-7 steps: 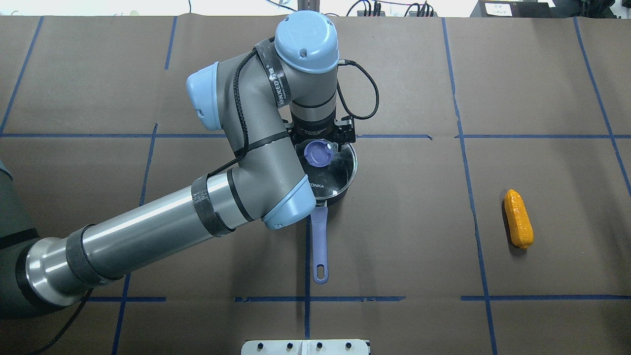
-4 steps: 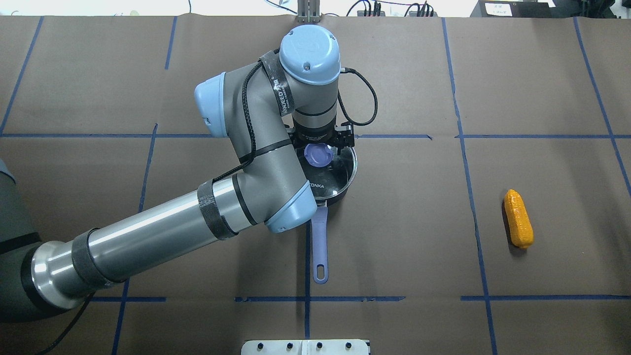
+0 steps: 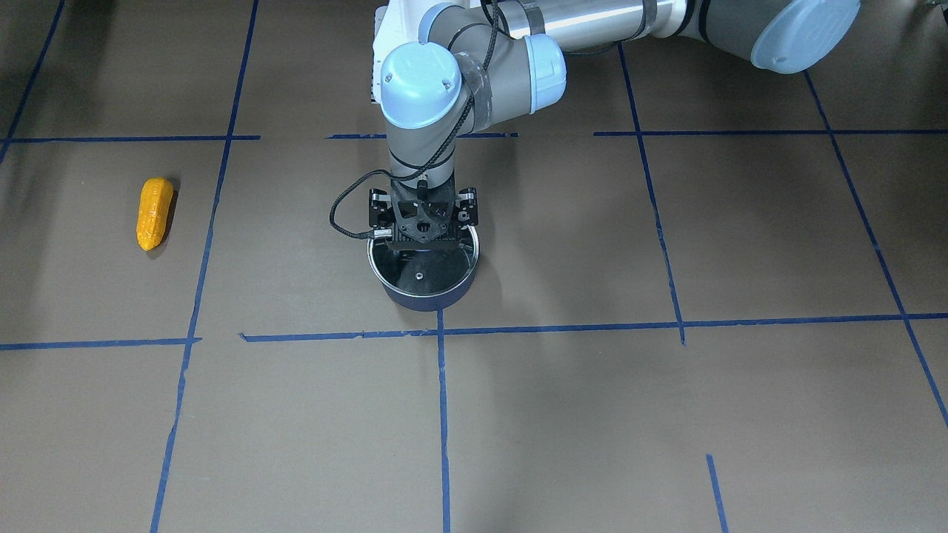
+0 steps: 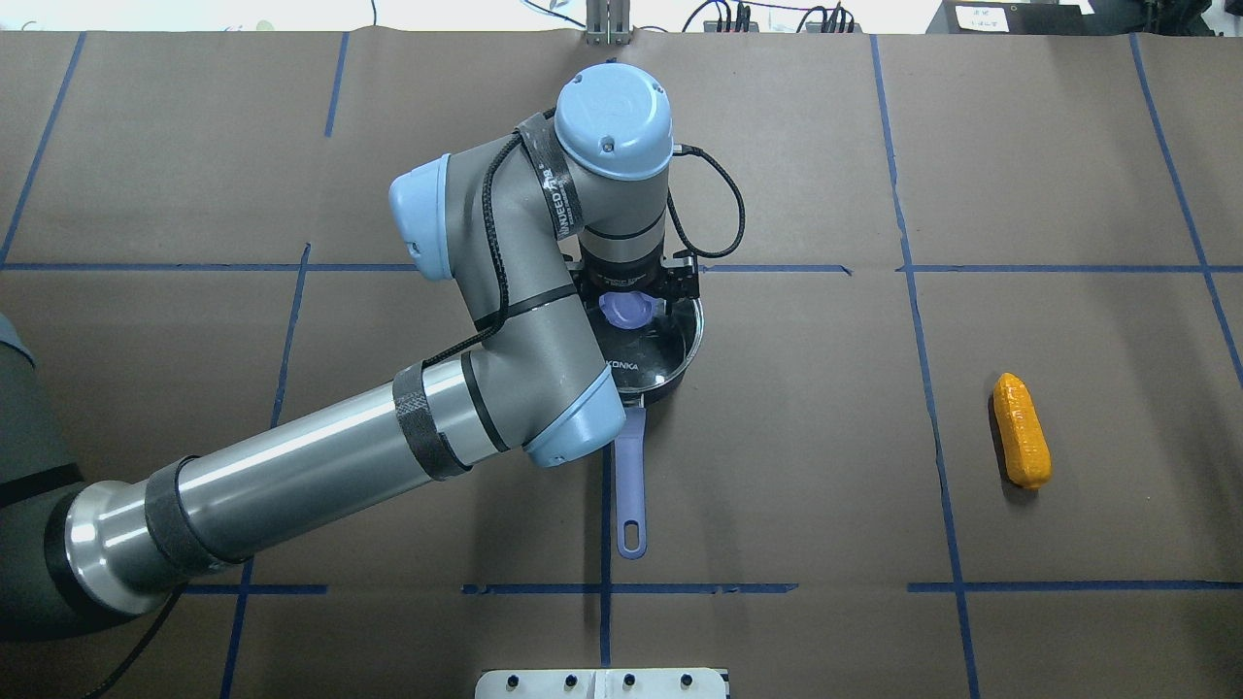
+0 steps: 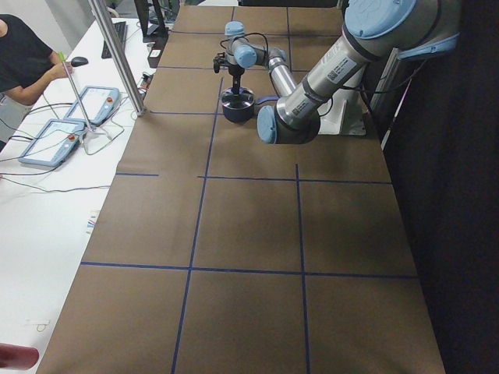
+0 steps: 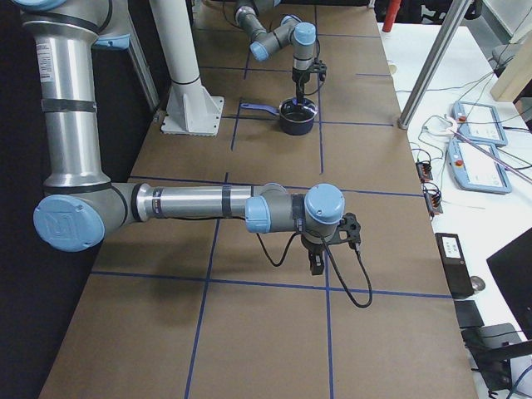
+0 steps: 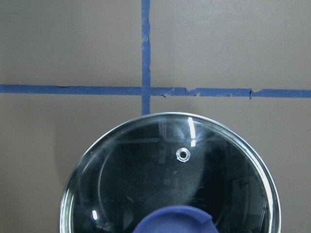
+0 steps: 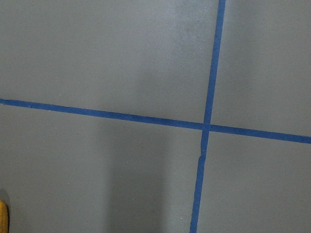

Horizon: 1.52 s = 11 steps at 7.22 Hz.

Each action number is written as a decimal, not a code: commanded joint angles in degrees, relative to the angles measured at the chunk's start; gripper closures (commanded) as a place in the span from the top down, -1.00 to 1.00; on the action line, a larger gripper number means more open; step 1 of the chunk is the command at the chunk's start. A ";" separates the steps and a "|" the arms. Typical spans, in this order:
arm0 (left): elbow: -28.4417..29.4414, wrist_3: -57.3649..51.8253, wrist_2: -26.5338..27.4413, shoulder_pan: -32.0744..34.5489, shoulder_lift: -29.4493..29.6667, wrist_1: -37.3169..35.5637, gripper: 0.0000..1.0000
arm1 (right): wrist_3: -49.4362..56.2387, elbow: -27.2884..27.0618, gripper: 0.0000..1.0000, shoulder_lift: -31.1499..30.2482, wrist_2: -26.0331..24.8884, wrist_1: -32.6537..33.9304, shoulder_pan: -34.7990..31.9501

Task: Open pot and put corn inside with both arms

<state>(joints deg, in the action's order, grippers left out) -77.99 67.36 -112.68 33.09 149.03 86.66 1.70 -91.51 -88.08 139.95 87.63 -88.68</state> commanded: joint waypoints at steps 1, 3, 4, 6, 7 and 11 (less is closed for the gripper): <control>-0.05 0.23 0.00 -0.04 0.04 0.00 0.13 | 0.06 -0.16 0.99 0.02 0.06 0.00 0.00; -0.75 0.23 -0.09 0.04 0.21 -0.17 -0.53 | -0.03 -0.16 0.99 0.02 0.06 0.00 0.00; -1.80 0.23 -0.09 0.05 0.13 -0.52 -0.57 | -0.03 -0.07 0.99 0.02 0.06 0.00 0.00; -6.01 0.23 -0.26 0.40 -0.31 -4.01 -0.58 | -0.03 0.02 0.99 0.02 0.06 0.00 0.00; -6.29 0.23 -0.26 0.66 -0.49 -4.04 -0.58 | -0.03 -0.07 0.99 0.02 0.06 0.00 0.00; -19.18 -2.22 -0.79 4.78 -14.69 -4.04 -0.59 | -0.38 -0.42 0.99 1.24 0.15 0.00 0.00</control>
<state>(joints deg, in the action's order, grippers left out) -92.94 66.34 -113.25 36.57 139.00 82.63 1.44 -91.71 -87.11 140.01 87.62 -88.68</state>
